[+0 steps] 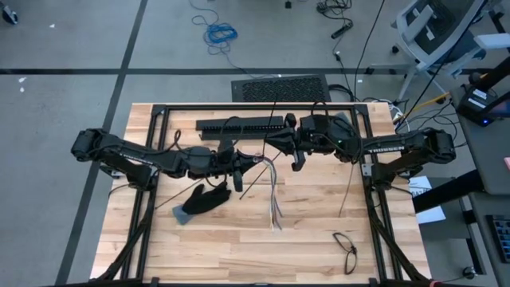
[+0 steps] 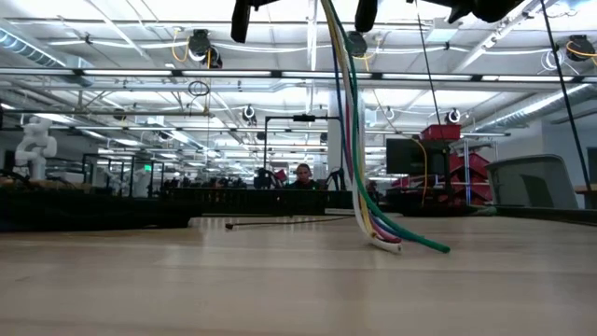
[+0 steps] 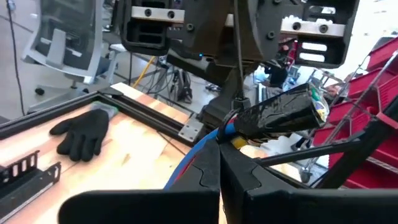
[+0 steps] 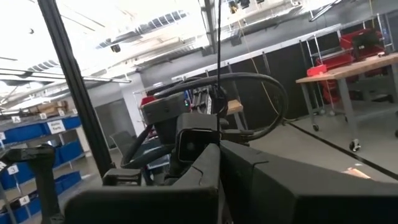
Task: Ziptie cables
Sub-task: Wrap the cable wires using a zip tie
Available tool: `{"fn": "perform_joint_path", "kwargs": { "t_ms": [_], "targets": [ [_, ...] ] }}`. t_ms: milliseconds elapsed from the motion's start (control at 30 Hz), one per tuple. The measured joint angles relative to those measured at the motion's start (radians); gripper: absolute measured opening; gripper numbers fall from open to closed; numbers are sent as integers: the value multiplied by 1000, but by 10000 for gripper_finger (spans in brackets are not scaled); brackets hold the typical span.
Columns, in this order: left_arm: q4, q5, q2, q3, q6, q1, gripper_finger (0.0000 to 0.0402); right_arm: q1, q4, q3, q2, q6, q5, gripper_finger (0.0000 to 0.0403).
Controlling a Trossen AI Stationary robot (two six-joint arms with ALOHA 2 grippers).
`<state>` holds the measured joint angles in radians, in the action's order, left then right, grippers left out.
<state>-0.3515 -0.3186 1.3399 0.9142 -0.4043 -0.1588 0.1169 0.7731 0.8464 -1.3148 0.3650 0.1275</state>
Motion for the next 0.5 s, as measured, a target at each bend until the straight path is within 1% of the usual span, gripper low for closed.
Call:
{"fn": "perform_joint_path", "kwargs": {
  "t_ms": [100, 233, 300, 400, 500],
  "targets": [
    [8, 3, 0, 0, 17, 18, 0, 0, -3, 0, 0, -7, -8, 0],
    [11, 1, 0, 0, 119, 35, 1, 1, -26, 2, 0, -4, -10, 0],
    [13, 2, 0, -1, 124, 46, 9, 1, -32, 2, 0, -4, -9, 0],
    [23, 11, 0, -1, 113, 59, 42, 1, -35, 2, 1, -3, -9, 0],
    [58, 11, 0, -1, 99, 63, 88, 0, -52, 2, 0, -3, -2, 0]
  ]
}}
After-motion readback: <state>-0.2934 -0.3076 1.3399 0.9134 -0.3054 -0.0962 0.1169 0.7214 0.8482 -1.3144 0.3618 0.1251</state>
